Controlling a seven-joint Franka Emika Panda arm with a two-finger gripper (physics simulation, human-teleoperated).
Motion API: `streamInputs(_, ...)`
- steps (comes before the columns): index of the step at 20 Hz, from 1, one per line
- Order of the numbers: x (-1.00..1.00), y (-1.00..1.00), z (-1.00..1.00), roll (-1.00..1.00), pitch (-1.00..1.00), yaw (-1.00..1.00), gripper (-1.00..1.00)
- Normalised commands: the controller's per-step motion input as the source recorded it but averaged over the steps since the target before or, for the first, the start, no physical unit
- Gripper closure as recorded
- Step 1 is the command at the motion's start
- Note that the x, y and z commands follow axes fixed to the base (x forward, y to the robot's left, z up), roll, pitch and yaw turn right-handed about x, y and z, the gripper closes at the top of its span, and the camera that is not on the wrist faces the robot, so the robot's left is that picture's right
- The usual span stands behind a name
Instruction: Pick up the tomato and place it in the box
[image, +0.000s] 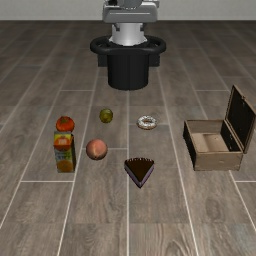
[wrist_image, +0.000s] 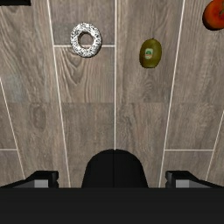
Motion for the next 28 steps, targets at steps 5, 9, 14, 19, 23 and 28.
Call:
streamInputs(5,0.00,-1.00,0.00,0.00,0.00,0.00,-1.00)
streamInputs(9,0.00,-1.00,0.00,0.00,0.00,0.00,-1.00)
streamInputs(14,0.00,-1.00,0.00,0.00,0.00,0.00,-1.00)
streamInputs(19,0.00,-1.00,0.00,0.00,0.00,0.00,-1.00)
streamInputs(23,0.75,-0.25,0.00,0.00,0.00,0.00,-1.00)
streamInputs(28,1.00,0.00,0.00,0.00,0.00,0.00,-1.00)
